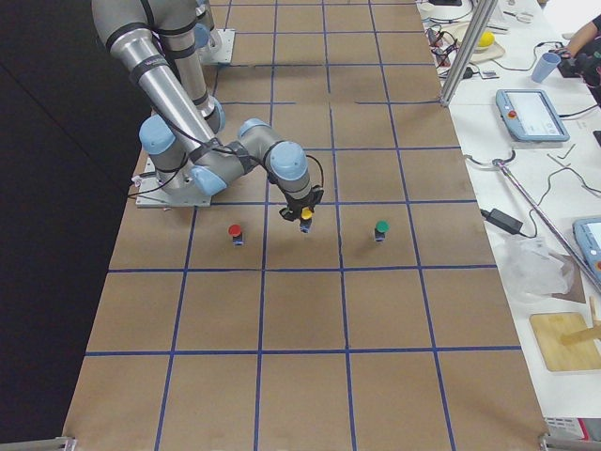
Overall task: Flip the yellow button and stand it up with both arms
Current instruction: 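Stand the button upright with the right gripper while the left gripper withdraws, then open the right gripper and release the upright yellow button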
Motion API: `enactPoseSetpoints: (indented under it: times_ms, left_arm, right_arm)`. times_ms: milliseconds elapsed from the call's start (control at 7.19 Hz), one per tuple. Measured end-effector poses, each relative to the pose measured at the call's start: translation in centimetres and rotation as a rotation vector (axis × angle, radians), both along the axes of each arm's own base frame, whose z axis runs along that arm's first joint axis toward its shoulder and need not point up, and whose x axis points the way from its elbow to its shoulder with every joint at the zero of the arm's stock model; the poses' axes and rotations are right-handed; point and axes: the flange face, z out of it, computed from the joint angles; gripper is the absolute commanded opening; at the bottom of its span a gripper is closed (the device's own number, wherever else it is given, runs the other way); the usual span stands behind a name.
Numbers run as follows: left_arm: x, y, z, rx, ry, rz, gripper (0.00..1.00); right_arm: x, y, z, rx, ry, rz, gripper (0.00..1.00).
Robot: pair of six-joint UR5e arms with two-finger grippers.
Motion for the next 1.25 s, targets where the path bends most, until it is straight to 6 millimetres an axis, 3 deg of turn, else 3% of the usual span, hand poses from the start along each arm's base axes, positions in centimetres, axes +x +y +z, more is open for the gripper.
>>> enactPoseSetpoints:
  times_ms: [278, 417, 557, 974, 1252]
  left_arm:
    - [0.0, -0.1, 0.0, -0.003, -0.001, 0.000, 1.00]
    - [0.0, -0.1, 0.0, -0.003, -0.002, 0.000, 1.00]
    - [0.0, -0.1, 0.0, -0.004, -0.004, 0.000, 1.00]
    - [0.1, -0.1, 0.1, -0.005, -0.010, -0.002, 1.00]
    - [0.3, -0.2, 0.1, -0.004, -0.038, 0.000, 1.00]
  right_arm:
    - [-1.6, 0.4, -1.5, -0.018, -0.039, 0.070, 0.14]
    - [-2.3, 0.2, -2.1, -0.016, -0.049, 0.081, 0.39]
    - [-2.8, -0.1, -2.4, -0.014, -0.053, 0.084, 0.99]
    - [-3.2, -0.4, -2.2, -0.016, -0.049, 0.077, 1.00]
    - [-3.4, -2.0, 0.3, -0.020, -0.032, 0.030, 1.00]
